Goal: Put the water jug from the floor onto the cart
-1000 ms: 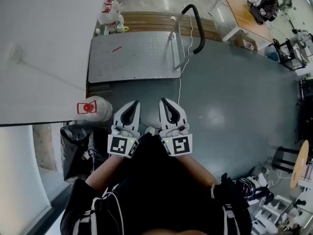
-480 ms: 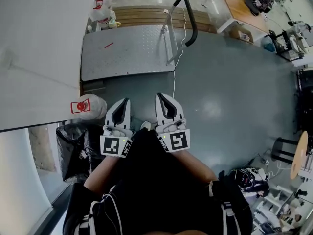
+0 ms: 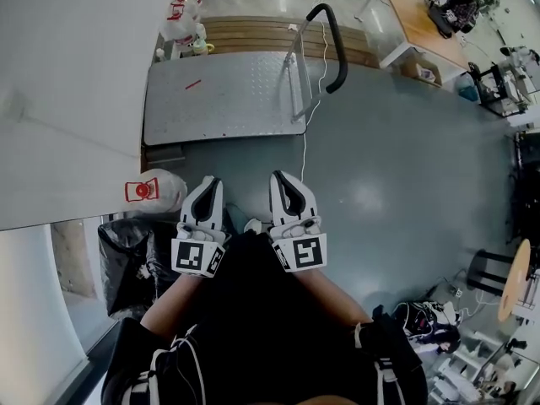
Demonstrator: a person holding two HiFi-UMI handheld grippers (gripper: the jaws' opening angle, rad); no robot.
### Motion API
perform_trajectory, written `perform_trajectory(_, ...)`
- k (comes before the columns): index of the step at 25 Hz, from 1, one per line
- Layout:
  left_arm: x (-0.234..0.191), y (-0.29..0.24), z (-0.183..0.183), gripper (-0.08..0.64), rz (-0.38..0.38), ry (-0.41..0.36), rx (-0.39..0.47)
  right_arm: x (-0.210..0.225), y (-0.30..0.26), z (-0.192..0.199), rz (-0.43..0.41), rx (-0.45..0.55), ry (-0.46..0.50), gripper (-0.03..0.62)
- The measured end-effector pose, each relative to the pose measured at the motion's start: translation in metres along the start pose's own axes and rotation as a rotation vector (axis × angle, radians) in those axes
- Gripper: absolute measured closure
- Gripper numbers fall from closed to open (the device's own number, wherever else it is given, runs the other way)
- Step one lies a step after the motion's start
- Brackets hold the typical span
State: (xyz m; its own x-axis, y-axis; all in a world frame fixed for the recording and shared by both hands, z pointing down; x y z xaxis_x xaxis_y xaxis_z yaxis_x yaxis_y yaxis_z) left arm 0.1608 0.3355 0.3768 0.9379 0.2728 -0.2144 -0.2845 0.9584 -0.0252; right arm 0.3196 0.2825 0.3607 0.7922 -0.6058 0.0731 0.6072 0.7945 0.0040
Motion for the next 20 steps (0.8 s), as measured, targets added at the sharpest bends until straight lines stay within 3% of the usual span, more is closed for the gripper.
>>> perform_trajectory(9, -0.045, -0.028, -0.014, 0.541, -0.014, 0.029, -0.019, -0.01, -0.06, -0.005, -0.035, -0.053, 0.008, 0.572)
perform_trajectory(15, -0.114, -0.035, -0.02, 0.541, -0.036, 0.061, -0.011, -0.05, -0.12, 0.0, -0.089, -0.065, 0.052, 0.572)
perform_trajectory(20, -0.163, -0.052, -0.04, 0.541, -0.045, 0.075, 0.015, -0.05, -0.171, -0.009, -0.075, -0.09, 0.096, 0.572)
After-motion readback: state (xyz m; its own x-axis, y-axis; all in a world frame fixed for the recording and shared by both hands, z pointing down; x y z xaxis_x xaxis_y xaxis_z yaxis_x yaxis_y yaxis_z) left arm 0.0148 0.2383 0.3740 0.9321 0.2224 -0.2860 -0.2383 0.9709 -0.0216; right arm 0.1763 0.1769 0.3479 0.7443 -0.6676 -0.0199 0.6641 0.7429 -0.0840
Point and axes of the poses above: the fingertips, and each gripper's own axes: y backward along the fingers, x to its right, z out of its underside, the point moved 6 cm from there along y, backward along the fingers, and after that the axes turned 6 degrees about z, right-handed, at the moved point
